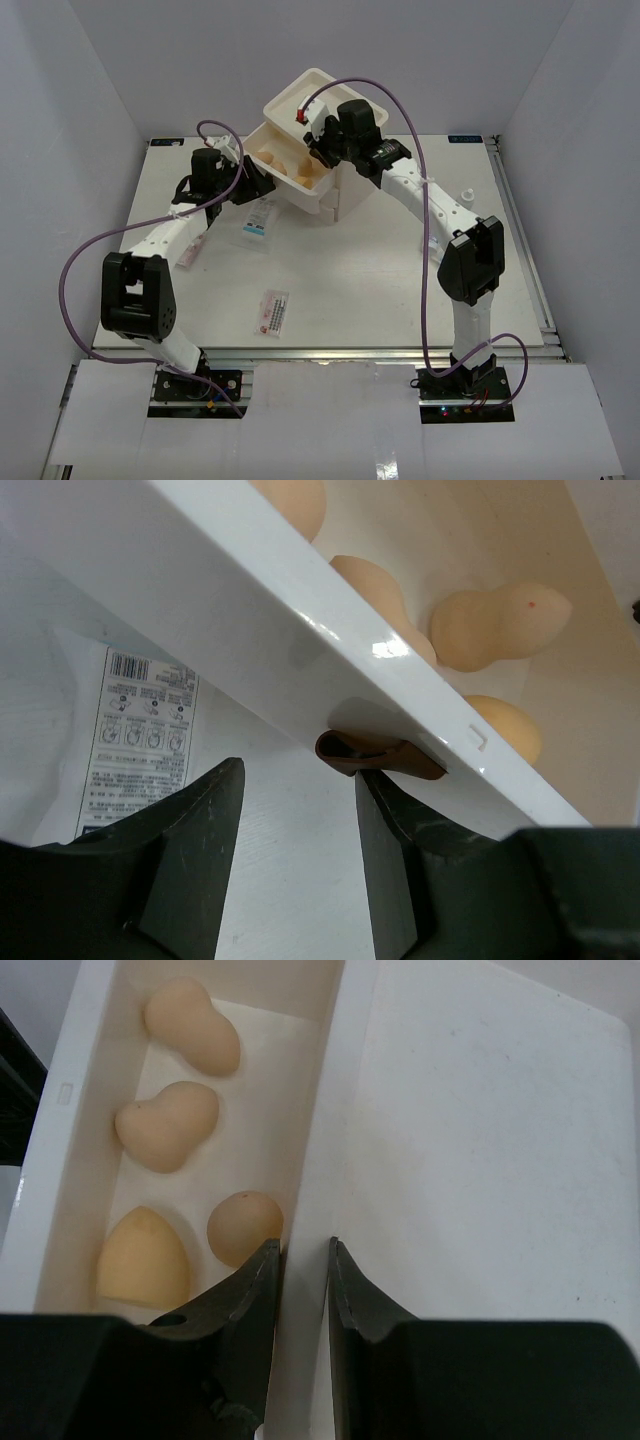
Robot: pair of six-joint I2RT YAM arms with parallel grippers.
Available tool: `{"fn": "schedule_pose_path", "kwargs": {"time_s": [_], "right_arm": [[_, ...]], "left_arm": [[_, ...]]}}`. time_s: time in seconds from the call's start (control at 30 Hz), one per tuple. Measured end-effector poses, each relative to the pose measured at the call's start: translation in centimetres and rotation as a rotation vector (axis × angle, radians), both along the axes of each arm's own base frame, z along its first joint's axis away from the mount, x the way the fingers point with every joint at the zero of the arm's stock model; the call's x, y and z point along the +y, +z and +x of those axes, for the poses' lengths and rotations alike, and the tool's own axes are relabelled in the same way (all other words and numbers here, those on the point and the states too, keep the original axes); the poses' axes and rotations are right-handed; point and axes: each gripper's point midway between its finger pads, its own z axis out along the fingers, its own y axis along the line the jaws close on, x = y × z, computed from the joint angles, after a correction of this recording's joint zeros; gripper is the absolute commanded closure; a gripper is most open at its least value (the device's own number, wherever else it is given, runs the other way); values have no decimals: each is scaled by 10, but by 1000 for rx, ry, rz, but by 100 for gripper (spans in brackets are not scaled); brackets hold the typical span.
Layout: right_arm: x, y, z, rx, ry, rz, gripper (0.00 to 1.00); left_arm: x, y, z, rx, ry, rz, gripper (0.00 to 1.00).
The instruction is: Organize the makeup
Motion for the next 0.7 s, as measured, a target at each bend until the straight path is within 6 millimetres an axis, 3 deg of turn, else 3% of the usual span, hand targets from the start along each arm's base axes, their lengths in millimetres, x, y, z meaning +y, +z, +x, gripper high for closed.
{"fn": "schedule_pose_path", "kwargs": {"time_s": [0.4,0.5,0.63,0.7], "right_arm": [[-6,0,5,1,-34,0,81],[-8,0,7,0,-42,-2,72],[-9,-1,7,4,-41,-2,52],[-6,-2,5,13,-27,-3,50]], "left_arm": [[-3,3,14,-32,-10,-9,42],[-5,7,18,-65,-19,-14,40],[-6,6,20,-129,-34,-16,39],[-7,5,20,-156,-42,-13,39]]}}
